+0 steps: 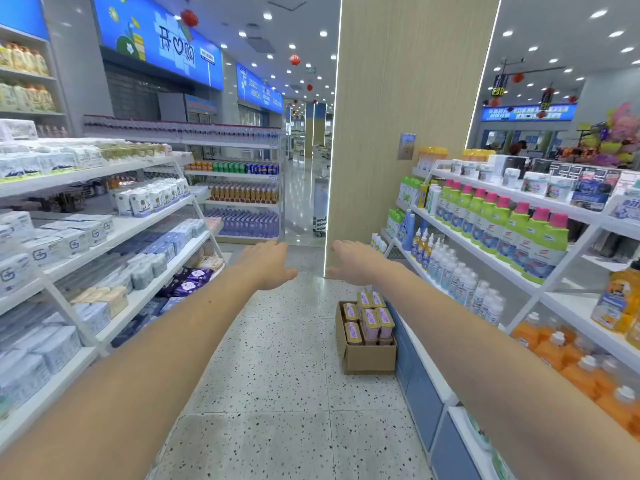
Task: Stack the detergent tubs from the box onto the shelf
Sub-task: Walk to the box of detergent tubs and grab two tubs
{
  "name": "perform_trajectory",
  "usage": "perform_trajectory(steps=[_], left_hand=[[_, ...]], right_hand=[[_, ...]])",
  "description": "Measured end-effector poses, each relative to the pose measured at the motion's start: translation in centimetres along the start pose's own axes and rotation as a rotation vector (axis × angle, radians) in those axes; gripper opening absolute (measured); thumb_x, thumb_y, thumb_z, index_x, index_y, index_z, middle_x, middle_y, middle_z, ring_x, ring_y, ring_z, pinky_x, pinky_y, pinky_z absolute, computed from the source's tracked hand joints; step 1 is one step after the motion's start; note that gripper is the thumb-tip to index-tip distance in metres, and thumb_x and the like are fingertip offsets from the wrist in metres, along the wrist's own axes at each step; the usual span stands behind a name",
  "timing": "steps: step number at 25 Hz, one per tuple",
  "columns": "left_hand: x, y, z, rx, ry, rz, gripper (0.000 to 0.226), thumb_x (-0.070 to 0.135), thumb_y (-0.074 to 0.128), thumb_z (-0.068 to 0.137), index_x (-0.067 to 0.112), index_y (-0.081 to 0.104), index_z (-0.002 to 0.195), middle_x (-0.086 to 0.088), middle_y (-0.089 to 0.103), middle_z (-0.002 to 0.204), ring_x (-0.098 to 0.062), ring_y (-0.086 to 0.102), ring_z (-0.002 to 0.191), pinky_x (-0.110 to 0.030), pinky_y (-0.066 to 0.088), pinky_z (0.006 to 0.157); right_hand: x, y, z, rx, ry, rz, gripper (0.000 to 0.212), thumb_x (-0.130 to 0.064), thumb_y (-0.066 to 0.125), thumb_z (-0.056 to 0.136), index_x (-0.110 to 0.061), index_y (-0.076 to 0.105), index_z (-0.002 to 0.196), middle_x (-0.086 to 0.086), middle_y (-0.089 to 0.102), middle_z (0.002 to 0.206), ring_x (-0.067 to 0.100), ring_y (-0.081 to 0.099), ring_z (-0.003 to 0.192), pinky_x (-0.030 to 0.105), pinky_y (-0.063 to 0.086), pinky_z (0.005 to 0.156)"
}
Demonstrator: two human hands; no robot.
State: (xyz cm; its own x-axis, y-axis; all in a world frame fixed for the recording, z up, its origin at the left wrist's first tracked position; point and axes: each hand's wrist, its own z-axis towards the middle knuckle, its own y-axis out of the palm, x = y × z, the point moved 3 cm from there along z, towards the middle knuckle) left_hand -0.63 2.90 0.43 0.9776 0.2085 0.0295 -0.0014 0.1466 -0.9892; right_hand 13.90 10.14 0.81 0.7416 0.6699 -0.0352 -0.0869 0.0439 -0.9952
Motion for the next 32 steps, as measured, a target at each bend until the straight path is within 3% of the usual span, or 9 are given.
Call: perform_trajectory(steps=[8, 12, 21, 32], left_hand=[[-1.8, 4.0, 8.6, -0.044, -0.031, 0.015, 0.061, 0.043, 0.045, 0.09, 0.008, 0.036, 0.139, -0.011, 0.045, 0.141, -0.029, 0.044, 0.128, -0.041, 0.034, 0.103], [-5.6, 6.6, 16.4, -0.077, -0.026, 0.021, 0.061, 0.043, 0.045, 0.091, 0.007, 0.035, 0.139, -0.012, 0.044, 0.142, -0.029, 0.044, 0.128, -0.04, 0.035, 0.102], [-17.2, 8.1, 38.1, -0.07, 0.014, 0.069, 0.064, 0.044, 0.046, 0.09, 0.007, 0.035, 0.14, -0.012, 0.042, 0.145, -0.029, 0.042, 0.131, -0.041, 0.036, 0.105], [-20.9, 14.0, 65.0, -0.096, 0.09, 0.063, 0.064, 0.044, 0.046, 0.09, 0.008, 0.033, 0.141, -0.011, 0.039, 0.147, -0.028, 0.04, 0.133, -0.041, 0.032, 0.109]], right_hand=[[4.0, 4.0, 9.5, -0.042, -0.016, 0.002, 0.059, -0.038, 0.045, 0.092, -0.009, 0.03, 0.142, 0.01, 0.04, 0.146, 0.028, 0.042, 0.129, 0.04, 0.033, 0.105], [4.8, 6.3, 18.4, -0.069, -0.011, -0.004, 0.06, -0.039, 0.045, 0.092, -0.009, 0.029, 0.142, 0.01, 0.04, 0.146, 0.028, 0.041, 0.13, 0.041, 0.034, 0.105], [5.9, 8.2, 41.4, -0.054, 0.053, 0.061, 0.059, -0.041, 0.046, 0.091, -0.007, 0.034, 0.139, 0.011, 0.043, 0.143, 0.03, 0.043, 0.127, 0.044, 0.038, 0.104], [17.1, 13.6, 66.5, -0.101, 0.145, 0.116, 0.061, -0.041, 0.05, 0.09, -0.008, 0.033, 0.139, 0.011, 0.046, 0.14, 0.029, 0.047, 0.124, 0.042, 0.04, 0.101]])
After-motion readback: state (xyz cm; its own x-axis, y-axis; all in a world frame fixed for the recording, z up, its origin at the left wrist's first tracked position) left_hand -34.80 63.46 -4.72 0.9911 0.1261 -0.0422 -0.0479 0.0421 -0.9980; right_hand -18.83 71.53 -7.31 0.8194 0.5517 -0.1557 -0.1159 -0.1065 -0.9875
